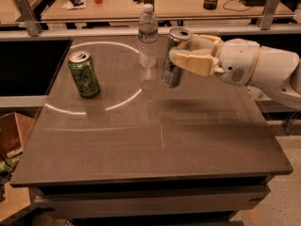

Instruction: Place redbull can upright

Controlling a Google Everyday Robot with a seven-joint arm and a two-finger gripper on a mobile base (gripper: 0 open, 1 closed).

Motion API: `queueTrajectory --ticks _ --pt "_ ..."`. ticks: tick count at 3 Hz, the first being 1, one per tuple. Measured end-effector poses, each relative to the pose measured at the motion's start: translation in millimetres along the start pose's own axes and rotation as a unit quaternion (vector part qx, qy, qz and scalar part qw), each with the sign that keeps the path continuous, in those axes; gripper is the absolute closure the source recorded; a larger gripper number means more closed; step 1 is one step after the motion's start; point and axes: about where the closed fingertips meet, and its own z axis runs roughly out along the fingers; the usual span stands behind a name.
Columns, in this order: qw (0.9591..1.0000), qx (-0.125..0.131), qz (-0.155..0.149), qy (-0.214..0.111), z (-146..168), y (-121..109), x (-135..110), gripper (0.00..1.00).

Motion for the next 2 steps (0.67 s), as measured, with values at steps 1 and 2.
queueTrajectory --ticks 1,2 --pt "0.9987 -0.047 -0.018 -0.011 3.4 9.9 6.3 1.00" --pt "0.9957 -0.080 -0.042 0.021 0.4 20.5 23.5 1.00"
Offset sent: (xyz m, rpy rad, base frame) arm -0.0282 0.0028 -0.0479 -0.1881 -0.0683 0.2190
